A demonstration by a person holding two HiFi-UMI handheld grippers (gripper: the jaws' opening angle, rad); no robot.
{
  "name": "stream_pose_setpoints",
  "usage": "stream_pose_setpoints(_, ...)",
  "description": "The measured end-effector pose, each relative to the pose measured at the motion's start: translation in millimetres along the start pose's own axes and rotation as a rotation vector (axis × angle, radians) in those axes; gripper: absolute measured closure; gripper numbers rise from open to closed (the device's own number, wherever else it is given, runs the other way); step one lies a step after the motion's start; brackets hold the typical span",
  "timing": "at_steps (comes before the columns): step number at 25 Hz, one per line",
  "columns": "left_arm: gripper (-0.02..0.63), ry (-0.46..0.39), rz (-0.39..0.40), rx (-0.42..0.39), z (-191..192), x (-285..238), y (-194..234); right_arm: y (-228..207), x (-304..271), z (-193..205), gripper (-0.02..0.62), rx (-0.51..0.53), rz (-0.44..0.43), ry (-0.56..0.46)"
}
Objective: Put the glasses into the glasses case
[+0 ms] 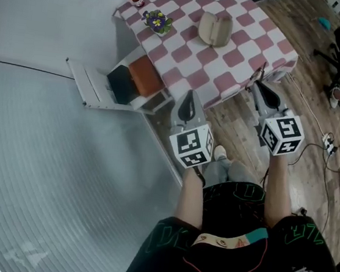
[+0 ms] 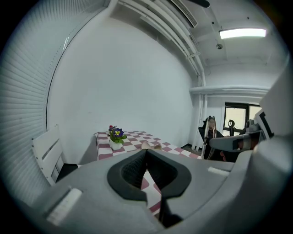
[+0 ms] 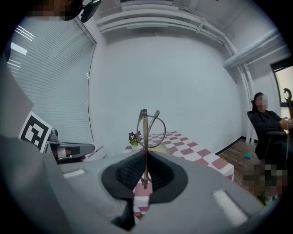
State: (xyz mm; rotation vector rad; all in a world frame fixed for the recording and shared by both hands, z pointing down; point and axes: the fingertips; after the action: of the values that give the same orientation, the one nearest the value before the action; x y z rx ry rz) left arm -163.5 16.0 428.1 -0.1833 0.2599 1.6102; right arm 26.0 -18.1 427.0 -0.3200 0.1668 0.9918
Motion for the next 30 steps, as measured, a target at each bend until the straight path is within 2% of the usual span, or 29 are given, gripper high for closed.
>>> stream_pose_setpoints(7, 0.597, -0.075, 0.024, 0.007, -27, -15, 0, 3, -6, -32, 0.578, 0.049, 0.001, -0.055)
stream_pose_setpoints(13, 0.597, -0.135, 0.050, 0.002, -59, -31, -3, -15, -3, -66, 0.578, 0.074, 0.046, -0.109)
stream_pose_setpoints(19, 0.597, -0.190, 0.061, 0.017, -84, -49, -1, -27, -17, -94, 0.577, 0.109, 0.051, -0.150)
stream_pose_setpoints(26, 0.597, -0.195, 0.047, 0.065, -90, -79, 6, -36, -49, -104, 0.578, 0.139, 0.013, -0.126)
stream_pose_setpoints(30, 0.597, -0.169, 0.036, 0.088, -82, -99, 4, -50, -65, -100, 0.578, 0.210, 0.036, -0.070)
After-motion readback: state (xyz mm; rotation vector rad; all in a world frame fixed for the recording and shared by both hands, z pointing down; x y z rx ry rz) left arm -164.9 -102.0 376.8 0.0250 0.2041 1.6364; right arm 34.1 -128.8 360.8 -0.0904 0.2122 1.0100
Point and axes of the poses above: the fingertips, and each gripper's own axes: x backward along the fingers, y to its left, z out of its underside, and after that the axes turned 3 degrees about -x, right-handed
